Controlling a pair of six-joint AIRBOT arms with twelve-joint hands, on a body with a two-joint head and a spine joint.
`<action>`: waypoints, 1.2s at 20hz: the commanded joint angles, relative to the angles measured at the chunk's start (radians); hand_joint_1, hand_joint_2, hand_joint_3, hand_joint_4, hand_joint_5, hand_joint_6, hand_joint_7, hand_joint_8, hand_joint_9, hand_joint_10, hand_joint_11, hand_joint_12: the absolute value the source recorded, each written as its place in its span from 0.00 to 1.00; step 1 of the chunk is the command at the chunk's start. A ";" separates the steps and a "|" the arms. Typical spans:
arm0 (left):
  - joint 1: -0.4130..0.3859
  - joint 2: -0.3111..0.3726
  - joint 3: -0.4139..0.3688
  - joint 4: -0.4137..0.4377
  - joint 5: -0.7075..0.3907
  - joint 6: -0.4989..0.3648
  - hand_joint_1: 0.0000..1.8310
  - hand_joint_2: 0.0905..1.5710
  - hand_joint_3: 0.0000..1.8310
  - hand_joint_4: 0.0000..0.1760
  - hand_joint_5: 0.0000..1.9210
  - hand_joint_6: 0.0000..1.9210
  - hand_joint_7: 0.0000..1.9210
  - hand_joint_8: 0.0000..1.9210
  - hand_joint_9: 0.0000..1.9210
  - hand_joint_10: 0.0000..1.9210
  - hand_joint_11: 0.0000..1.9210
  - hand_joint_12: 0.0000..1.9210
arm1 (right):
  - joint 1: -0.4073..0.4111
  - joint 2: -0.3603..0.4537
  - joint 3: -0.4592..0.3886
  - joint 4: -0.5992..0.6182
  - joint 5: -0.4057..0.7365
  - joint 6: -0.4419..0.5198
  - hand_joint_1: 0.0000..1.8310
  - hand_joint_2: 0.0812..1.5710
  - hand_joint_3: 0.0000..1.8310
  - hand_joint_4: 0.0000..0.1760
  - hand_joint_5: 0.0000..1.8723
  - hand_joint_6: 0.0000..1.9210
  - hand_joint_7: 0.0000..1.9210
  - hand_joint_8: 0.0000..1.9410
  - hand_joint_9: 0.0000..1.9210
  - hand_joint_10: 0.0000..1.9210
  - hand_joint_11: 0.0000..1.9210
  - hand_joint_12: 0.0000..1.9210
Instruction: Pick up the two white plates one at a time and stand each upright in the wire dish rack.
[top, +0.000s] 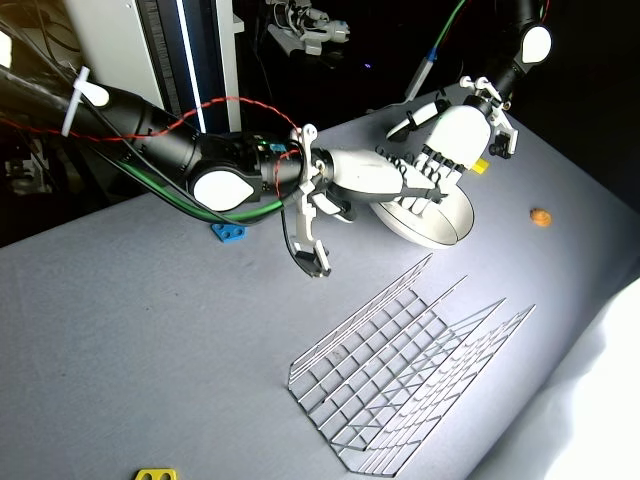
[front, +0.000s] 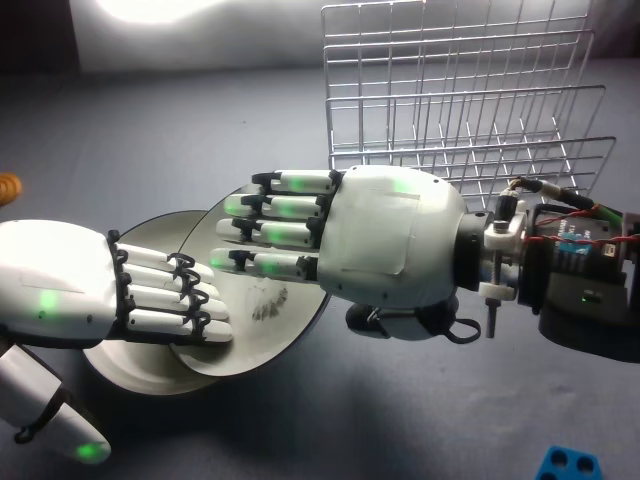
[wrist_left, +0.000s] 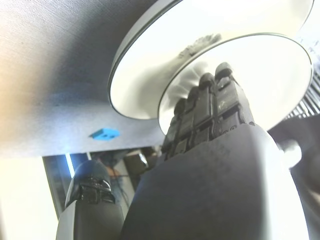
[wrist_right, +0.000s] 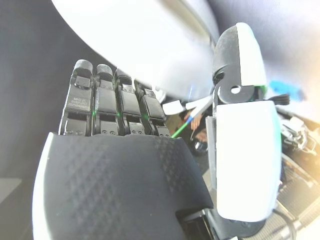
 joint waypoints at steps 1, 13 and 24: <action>0.003 -0.010 -0.006 -0.016 -0.038 -0.001 0.00 0.68 0.01 0.00 0.03 0.01 0.02 0.00 0.01 0.00 0.00 0.00 | 0.006 -0.007 0.004 0.005 0.128 -0.005 0.59 0.66 0.01 0.00 0.13 0.02 0.13 0.02 0.12 0.04 0.00 0.52; 0.015 -0.011 -0.008 -0.017 -0.038 -0.001 0.00 0.68 0.00 0.00 0.03 0.01 0.02 0.01 0.01 0.00 0.00 0.00 | 0.007 -0.059 0.051 0.052 0.189 -0.036 0.64 0.74 0.00 0.00 0.43 0.66 0.48 0.44 0.40 0.31 0.21 0.77; -0.011 0.030 0.001 -0.067 -0.094 -0.002 0.00 0.68 0.00 0.00 0.04 0.00 0.02 0.00 0.01 0.00 0.00 0.00 | -0.018 -0.066 0.050 0.052 0.203 -0.036 0.66 0.71 0.00 0.10 0.50 0.58 0.48 0.55 0.46 0.41 0.32 0.75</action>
